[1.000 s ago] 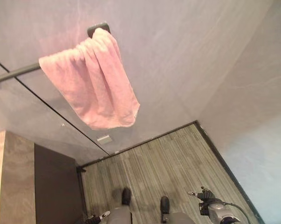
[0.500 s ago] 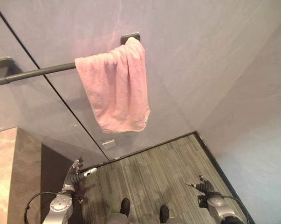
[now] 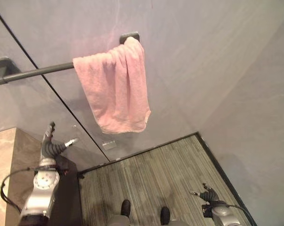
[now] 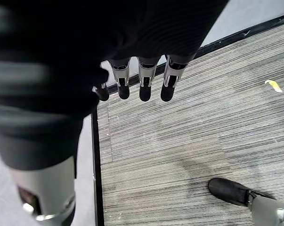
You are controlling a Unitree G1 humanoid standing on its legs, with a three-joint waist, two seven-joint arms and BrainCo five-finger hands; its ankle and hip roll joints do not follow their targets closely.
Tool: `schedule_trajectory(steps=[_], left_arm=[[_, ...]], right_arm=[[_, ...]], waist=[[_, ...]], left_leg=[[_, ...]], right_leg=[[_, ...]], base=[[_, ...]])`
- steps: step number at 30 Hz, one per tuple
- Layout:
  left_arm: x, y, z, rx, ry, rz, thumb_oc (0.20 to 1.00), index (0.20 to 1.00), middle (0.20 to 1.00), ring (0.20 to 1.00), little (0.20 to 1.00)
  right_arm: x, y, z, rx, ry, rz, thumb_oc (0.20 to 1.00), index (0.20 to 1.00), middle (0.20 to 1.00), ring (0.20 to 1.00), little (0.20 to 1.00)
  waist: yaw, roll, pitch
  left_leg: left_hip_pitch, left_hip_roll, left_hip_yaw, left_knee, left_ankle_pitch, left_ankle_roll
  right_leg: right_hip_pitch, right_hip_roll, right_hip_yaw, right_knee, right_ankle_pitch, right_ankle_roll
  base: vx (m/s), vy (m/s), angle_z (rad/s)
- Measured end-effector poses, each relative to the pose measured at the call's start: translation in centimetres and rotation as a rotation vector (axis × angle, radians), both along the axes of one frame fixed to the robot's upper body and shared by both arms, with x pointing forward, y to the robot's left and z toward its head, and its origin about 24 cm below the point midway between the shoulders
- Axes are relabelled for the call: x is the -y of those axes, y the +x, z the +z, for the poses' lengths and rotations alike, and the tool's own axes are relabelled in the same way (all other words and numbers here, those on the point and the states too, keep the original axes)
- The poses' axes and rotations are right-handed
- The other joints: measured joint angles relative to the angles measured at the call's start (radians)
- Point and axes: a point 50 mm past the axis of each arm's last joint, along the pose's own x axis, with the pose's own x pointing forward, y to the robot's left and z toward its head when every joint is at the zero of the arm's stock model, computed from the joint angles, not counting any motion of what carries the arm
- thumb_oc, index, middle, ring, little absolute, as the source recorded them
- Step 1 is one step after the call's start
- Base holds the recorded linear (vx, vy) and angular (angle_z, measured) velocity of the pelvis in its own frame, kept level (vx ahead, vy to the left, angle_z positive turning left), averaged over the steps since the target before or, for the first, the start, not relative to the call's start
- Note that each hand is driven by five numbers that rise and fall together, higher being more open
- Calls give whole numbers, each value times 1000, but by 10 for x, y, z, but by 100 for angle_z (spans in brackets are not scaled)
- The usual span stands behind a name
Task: Put brush and paste in cup on sink, flatten towel.
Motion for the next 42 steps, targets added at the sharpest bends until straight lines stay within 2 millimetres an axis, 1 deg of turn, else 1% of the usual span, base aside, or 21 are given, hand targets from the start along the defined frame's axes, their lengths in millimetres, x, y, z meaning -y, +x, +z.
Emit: schedule_trajectory(steps=[1, 4, 5, 6, 7, 10, 14, 18, 20, 23, 27, 29, 33, 37, 38, 39, 42], left_arm=[[1, 6, 7, 23, 15, -4, 1000, 1000, 1000, 1000, 1000], [2, 15, 19, 61, 57, -8, 1000, 1000, 1000, 1000, 1000], [2, 18, 25, 80, 70, -7, 1000, 1000, 1000, 1000, 1000], [1, 24, 38, 123, 92, -1, 1000, 1000, 1000, 1000, 1000], [1, 26, 41, 138, 93, 0, 1000, 1000, 1000, 1000, 1000], [4, 26, 41, 149, 96, -2, 1000, 1000, 1000, 1000, 1000], [9, 27, 39, 141, 99, -26, 1000, 1000, 1000, 1000, 1000], [18, 28, 47, 175, 103, -69, 1000, 1000, 1000, 1000, 1000], [30, 30, 50, 187, 108, -124, 1000, 1000, 1000, 1000, 1000], [36, 32, 49, 182, 110, -155, 1000, 1000, 1000, 1000, 1000], [36, 33, 51, 186, 113, -158, 1000, 1000, 1000, 1000, 1000], [37, 34, 53, 190, 144, -159, 1000, 1000, 1000, 1000, 1000], [39, 37, 59, 211, 183, -157, 1000, 1000, 1000, 1000, 1000], [38, 37, 61, 219, 191, -147, 1000, 1000, 1000, 1000, 1000], [37, 38, 60, 217, 190, -140, 235, 235, 235, 235, 235], [35, 41, 60, 212, 189, -130, 200, 200, 200, 200, 200], [33, 45, 63, 219, 189, -120, 200, 200, 200, 200, 200]], right_arm=[[-1, 4, 2, 16, 1, 5, 1000, 1000, 1000, 1000, 1000], [-3, 10, 6, 39, 3, 14, 1000, 1000, 1000, 1000, 1000], [-4, 15, 8, 51, 1, 26, 1000, 1000, 1000, 1000, 1000], [-7, 21, 10, 65, 2, 41, 1000, 1000, 1000, 1000, 1000], [-8, 25, 12, 74, 2, 44, 1000, 1000, 1000, 1000, 1000], [-8, 26, 12, 75, -4, 45, 1000, 1000, 1000, 1000, 1000], [-12, 35, 15, 93, -12, 59, 1000, 1000, 1000, 1000, 1000], [-11, 32, 13, 79, -12, 55, 1000, 1000, 1000, 1000, 1000], [-13, 28, 10, 63, -9, 56, 1000, 1000, 1000, 1000, 1000], [-17, 28, 9, 63, 1, 57, 1000, 1000, 1000, 1000, 1000], [-18, 27, 8, 60, 4, 57, 1000, 1000, 1000, 1000, 1000], [-17, 25, 7, 57, 4, 56, 1000, 1000, 1000, 1000, 1000], [-17, 20, 5, 43, 4, 54, 1000, 1000, 1000, 1000, 1000], [-17, 17, 3, 35, 4, 53, 1000, 1000, 1000, 1000, 1000], [-17, 17, 3, 36, 4, 53, 1000, 1000, 1000, 1000, 1000], [-17, 18, 4, 37, 4, 53, 1000, 1000, 1000, 1000, 1000], [-17, 18, 4, 38, 4, 56, 1000, 1000, 1000, 1000, 1000]], waist=[[-4, -1, 2], [-12, -8, 7], [-11, -11, 12], [-20, -15, 29], [-22, -17, 35], [-22, -19, 46], [-22, -21, 57], [-25, -21, 69], [-28, -20, 70], [-29, -17, 77], [-29, -10, 82], [-31, -7, 83], [-32, -6, 84], [-36, -6, 84], [-38, -6, 84], [-38, -6, 84], [-41, -6, 84]], left_leg=[[-17, 1, 3, 0, 6, 0], [-47, 6, 22, 0, 9, -2], [-65, 8, 28, 0, 13, -2], [-91, 12, 28, 0, 22, -4], [-95, 13, 28, 0, 23, -4], [-100, 17, 31, 0, 24, -5], [-100, 20, 51, 0, 23, -6], [-99, 20, 53, 0, 23, -6], [-97, 20, 56, 0, 23, -6], [-82, 20, 63, 0, 23, -6], [-79, 23, 75, 0, 22, -6], [-77, 23, 77, 0, 22, -6], [-76, 24, 77, 0, 23, -6], [-77, 24, 78, 0, 23, -6], [-77, 25, 77, 0, 23, -6], [-77, 25, 77, 0, 23, -6], [-81, 25, 77, 0, 23, -6]], right_leg=[[-19, 1, 2, 0, 9, -1], [-60, 5, 23, 0, 19, -1], [-82, 7, 28, 0, 23, 0], [-106, 11, 29, 1, 34, -1], [-110, 12, 29, 3, 36, -3], [-118, 16, 32, 0, 36, -3], [-125, 17, 50, 0, 37, -4], [-126, 17, 53, 0, 40, -6], [-126, 17, 55, 3, 41, -5], [-114, 18, 61, 0, 41, -5], [-117, 19, 74, 0, 41, -3], [-116, 20, 77, 0, 44, -5], [-117, 21, 77, 0, 45, -5], [-117, 21, 78, 0, 48, -7], [-117, 21, 78, 0, 49, -7], [-117, 21, 77, 0, 49, -7], [-121, 21, 78, 0, 50, -5]], base=[[-37, 5, -7], [-55, -4, -18], [-25, -3, -20], [-17, -4, -11], [0, 0, 0], [1, 1, -1], [6, 3, -11], [8, 0, -3], [7, 0, -2], [11, 2, -6], [11, -1, -9], [-2, 3, -5], [0, 0, 0], [0, 0, 0], [0, 0, 0], [0, 0, 0], [0, 0, 0]])
